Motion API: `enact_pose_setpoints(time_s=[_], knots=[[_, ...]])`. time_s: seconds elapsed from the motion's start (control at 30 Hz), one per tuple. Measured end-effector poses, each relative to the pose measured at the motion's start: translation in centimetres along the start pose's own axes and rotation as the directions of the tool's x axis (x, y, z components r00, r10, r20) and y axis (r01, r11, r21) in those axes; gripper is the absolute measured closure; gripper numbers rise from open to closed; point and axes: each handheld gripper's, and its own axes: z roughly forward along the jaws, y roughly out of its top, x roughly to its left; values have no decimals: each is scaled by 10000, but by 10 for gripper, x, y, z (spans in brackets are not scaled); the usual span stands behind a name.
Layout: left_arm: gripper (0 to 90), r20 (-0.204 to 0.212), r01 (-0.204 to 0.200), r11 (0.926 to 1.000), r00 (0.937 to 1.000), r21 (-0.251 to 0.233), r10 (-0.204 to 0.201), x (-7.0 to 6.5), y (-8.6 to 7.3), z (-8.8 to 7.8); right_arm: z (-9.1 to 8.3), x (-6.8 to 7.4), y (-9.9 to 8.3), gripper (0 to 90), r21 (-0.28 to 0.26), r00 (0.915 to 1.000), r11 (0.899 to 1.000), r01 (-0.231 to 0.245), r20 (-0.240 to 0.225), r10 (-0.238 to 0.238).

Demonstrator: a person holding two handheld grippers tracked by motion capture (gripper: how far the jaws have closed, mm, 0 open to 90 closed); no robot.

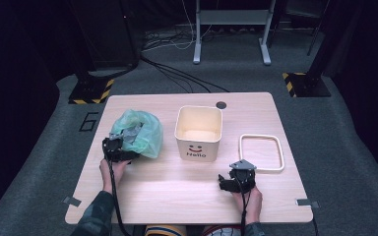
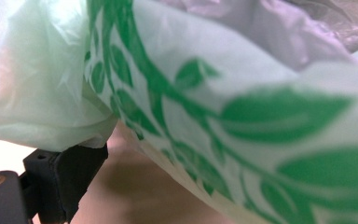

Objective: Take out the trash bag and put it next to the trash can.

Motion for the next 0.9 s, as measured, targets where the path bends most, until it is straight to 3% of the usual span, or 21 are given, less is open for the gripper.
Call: enact_pose_setpoints(time_s=[0.17, 0.27, 0.43, 0.5, 0.67, 0.7, 0.77, 0.9], knots=[[30, 86, -34, 9999, 10000, 140, 33, -4, -6, -5, 0, -1, 0, 160, 3, 10000, 10000, -9, -47, 9], [10, 287, -239, 9989, 9993, 414, 228, -9, -21, -17, 0, -1, 0, 154, 29, 10000, 10000, -7, -88, 7], [0, 380, -459, 9978, 9983, 473, 441, -15, -39, -30, 0, -1, 0, 151, 37, 9999, 10000, -10, -110, 10], [0, 274, -749, 9961, 9969, 467, 737, -21, -53, -37, 0, -1, 0, 149, 44, 9999, 10000, -16, -125, 16], [0, 159, -969, 9932, 9952, 649, 961, -29, -76, -38, -1, -2, 0, 145, 5, 9997, 10000, -87, -239, 87], [0, 159, -969, 9932, 9952, 649, 961, -29, -76, -38, -1, -2, 0, 145, 5, 9997, 10000, -87, -239, 87], [0, -227, -1235, 9912, 9919, 468, 1246, -32, -83, -38, -3, -6, -1, 144, -68, 9986, 9998, -210, -484, 206], [0, -311, -1159, 9921, 9926, 471, 1174, -35, -85, -40, -10, -12, -4, 143, -112, 9985, 9996, -268, -475, 262]])
